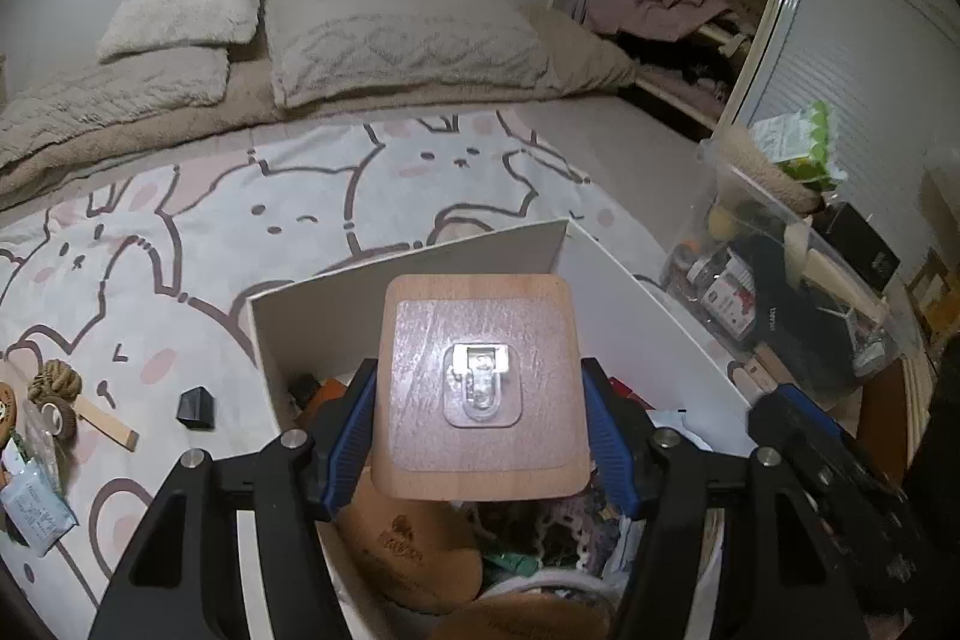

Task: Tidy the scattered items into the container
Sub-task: 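Open the right tool to drop the pouch while the left tool drops the wooden block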

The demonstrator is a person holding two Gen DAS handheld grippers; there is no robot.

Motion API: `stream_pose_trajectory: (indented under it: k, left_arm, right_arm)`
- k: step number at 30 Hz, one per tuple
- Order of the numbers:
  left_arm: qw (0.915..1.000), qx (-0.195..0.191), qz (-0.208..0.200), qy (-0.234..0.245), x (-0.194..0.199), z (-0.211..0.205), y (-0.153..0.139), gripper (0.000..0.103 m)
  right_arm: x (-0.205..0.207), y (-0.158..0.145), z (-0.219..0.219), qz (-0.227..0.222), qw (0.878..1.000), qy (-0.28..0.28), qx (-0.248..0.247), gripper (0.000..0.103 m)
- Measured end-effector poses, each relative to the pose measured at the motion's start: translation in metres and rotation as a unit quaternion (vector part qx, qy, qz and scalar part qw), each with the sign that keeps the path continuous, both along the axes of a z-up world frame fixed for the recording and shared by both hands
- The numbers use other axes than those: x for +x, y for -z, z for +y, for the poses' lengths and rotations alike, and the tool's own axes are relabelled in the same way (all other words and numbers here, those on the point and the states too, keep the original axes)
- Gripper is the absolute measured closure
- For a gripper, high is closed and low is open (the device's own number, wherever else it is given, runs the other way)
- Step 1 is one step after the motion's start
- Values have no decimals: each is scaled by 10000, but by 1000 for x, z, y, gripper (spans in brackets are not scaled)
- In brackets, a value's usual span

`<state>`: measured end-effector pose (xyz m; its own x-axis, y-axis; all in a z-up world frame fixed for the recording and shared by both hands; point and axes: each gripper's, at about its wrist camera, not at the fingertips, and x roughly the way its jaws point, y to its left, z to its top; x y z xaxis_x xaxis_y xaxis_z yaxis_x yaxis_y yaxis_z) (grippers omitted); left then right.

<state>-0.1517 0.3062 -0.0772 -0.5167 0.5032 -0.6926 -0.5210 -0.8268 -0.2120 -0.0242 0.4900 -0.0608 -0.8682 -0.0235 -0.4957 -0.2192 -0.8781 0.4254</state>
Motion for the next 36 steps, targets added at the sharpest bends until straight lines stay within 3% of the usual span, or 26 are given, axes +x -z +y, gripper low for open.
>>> stream_pose_trajectory:
  k: [12, 15, 28, 36]
  left_arm:
    - [9988, -457, -193, 47, -20, 32, 21, 39]
    - [9987, -491, -109, -18, -18, 33, 23, 0]
    - [9988, -472, -36, -147, -11, 21, 16, 0]
    - [9994, -249, 119, -213, 3, -4, 1, 0]
  right_arm:
    - [1, 5, 13, -2, 9998, 82, -166, 0]
    - [2, 6, 14, 7, 9998, 97, -194, 0]
    - [3, 6, 15, -10, 9998, 93, -189, 0]
    - [2, 2, 6, 8, 10000, 22, -52, 0]
